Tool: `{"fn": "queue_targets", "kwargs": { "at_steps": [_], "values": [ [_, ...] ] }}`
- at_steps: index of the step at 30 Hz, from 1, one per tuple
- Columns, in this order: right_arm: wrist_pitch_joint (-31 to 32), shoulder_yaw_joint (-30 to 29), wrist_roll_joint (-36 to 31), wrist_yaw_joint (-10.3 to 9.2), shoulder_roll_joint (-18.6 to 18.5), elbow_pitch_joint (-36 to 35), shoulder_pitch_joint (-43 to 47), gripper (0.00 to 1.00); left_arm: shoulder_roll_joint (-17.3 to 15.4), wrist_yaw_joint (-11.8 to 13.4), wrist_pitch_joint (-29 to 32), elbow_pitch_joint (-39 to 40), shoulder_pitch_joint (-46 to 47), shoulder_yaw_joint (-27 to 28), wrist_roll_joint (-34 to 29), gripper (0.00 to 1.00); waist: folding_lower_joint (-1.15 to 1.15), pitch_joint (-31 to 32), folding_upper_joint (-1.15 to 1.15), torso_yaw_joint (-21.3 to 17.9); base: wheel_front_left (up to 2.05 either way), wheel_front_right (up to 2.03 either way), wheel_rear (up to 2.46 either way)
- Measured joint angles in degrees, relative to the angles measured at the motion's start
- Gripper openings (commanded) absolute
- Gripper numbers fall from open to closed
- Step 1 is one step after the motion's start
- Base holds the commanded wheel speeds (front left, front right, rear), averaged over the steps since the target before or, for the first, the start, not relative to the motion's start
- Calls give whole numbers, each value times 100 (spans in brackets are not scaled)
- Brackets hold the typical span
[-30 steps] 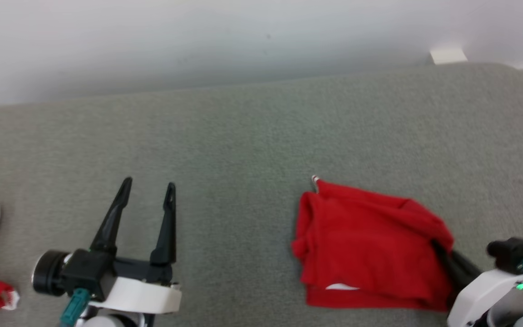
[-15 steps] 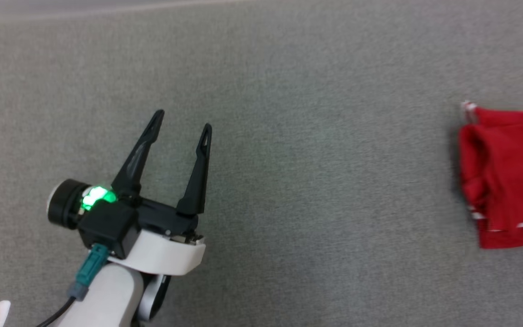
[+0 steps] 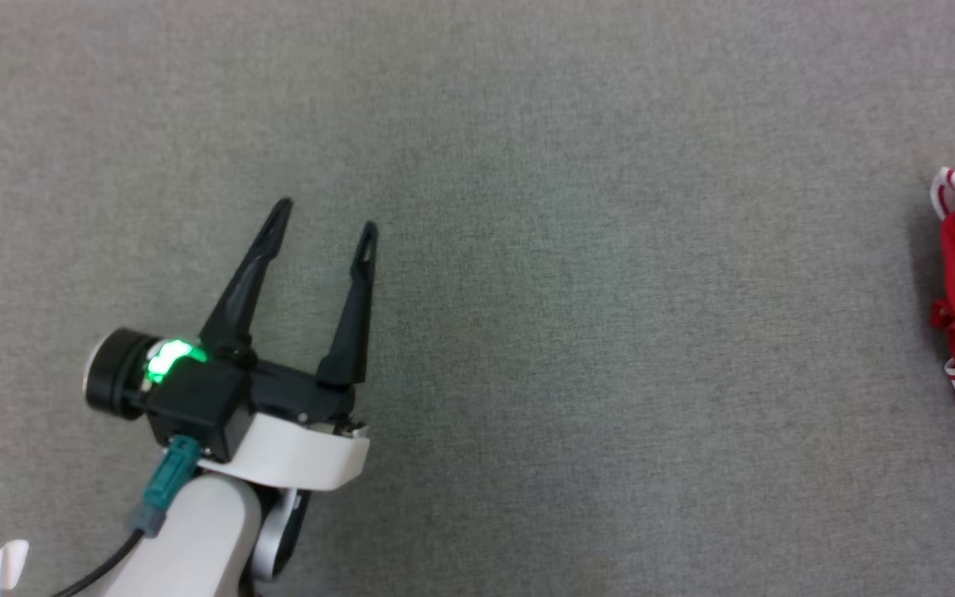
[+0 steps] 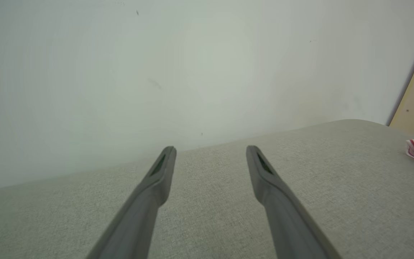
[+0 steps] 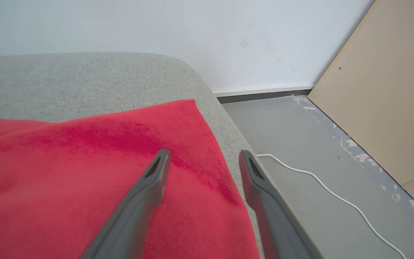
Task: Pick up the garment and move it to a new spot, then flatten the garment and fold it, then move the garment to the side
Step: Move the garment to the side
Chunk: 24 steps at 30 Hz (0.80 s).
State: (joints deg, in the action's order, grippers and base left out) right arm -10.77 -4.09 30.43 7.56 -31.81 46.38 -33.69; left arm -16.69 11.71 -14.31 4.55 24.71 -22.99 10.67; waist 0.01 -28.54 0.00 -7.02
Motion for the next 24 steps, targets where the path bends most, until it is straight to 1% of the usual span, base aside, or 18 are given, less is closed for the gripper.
{"fn": "queue_targets", "kwargs": {
  "at_steps": [3, 5, 7, 10, 13, 15, 17, 20, 24],
  "values": [
    [-229, -120, -165, 0, 231, -208, 219, 100, -18, 98, -25, -90, -194, 90, 33, 100, 0, 179, 0, -16, 0, 0, 0],
    [-301, -221, -315, 0, 424, -503, 446, 100, -34, 158, -38, -133, -380, 169, 92, 100, -1, 334, 0, -24, 0, 0, 0],
    [-344, -330, -481, 0, 658, -924, 703, 100, -54, 210, -41, -182, -568, 238, 148, 100, -1, 503, 0, -26, 0, 0, 0],
    [-371, -439, -726, 0, 1162, -1707, 1166, 100, -86, 307, -47, -223, -845, 360, 192, 100, -1, 774, 0, -9, 0, 0, 0],
    [-126, -417, -953, 0, 1671, -2509, 1658, 100, -108, 417, -49, -240, -1092, 477, 263, 100, -1, 1036, 0, 37, 0, 0, 0],
    [80, -390, -1093, 0, 1942, -2980, 1939, 100, -107, 498, -66, -270, -1230, 570, 325, 100, -1, 1193, 0, 89, 0, 0, 0],
    [289, -377, -1224, 0, 2170, -3439, 2213, 100, -108, 522, -67, -300, -1344, 620, 357, 100, -1, 1336, 0, 166, 0, 0, 0],
    [579, -327, -1323, 0, 2397, -4045, 2509, 100, -124, 532, -76, -357, -1466, 742, 404, 100, -1, 1510, 0, 319, 0, 0, 0],
    [883, -212, -1414, 0, 2563, -4576, 2814, 100, -148, 427, -77, -368, -1624, 934, 492, 100, -1, 1740, -1, 502, 0, 0, 0]
  ]
}}
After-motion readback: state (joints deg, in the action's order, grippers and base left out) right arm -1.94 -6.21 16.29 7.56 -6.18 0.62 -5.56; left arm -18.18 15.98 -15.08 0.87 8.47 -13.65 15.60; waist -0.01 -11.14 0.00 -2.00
